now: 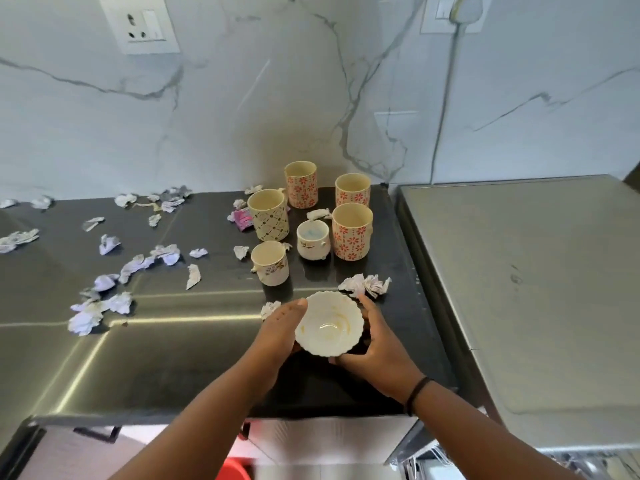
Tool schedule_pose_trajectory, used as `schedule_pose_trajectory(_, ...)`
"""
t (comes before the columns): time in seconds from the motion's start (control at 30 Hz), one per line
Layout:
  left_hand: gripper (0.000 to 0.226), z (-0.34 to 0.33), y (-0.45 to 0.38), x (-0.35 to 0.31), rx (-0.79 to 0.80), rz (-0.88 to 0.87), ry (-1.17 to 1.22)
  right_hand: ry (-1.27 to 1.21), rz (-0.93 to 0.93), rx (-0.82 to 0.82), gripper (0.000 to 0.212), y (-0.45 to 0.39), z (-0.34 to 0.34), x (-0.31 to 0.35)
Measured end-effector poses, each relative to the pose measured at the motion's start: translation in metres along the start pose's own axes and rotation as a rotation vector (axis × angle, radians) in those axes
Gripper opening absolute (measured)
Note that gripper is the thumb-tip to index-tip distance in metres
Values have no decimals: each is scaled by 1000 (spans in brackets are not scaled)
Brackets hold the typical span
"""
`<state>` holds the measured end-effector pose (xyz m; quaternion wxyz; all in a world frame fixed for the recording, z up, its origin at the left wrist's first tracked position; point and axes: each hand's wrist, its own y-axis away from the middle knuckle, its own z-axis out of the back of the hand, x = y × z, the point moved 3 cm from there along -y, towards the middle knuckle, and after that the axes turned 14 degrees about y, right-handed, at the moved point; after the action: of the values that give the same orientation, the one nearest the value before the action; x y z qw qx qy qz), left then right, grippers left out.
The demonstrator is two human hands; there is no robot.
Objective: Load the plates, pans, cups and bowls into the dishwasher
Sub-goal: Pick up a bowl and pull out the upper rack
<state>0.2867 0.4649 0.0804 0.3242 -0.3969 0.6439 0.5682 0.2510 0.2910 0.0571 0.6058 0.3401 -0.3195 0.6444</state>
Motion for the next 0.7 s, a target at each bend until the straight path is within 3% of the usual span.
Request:
schedule_pose_trajectory(0.17,32,-14,-2,-20,113,-86,-16,-61,-73,-64,114,0,18,9)
schedule_pose_trajectory(0.23,19,-25,-2,-35,198,-94,12,-98,-100,-142,110,3,32,18)
schedule_pose_trajectory(0.33,22,-47,3,-54,352,-89,39,-235,-113,-253,94,15,56,29)
schedule_pose_trajectory(0.47,19,-86,19,-59,505,-4,81,-285,-104,-422,86,50,91,38)
schedule_pose_trajectory(0.57,28,-122,41,-50,628,151,157,-399,-76,-519,89,85,114,44)
schedule_pose_trajectory(0.7,41,-169,91,-31,887,292,139,-728,-39,-611,89,142,139,42)
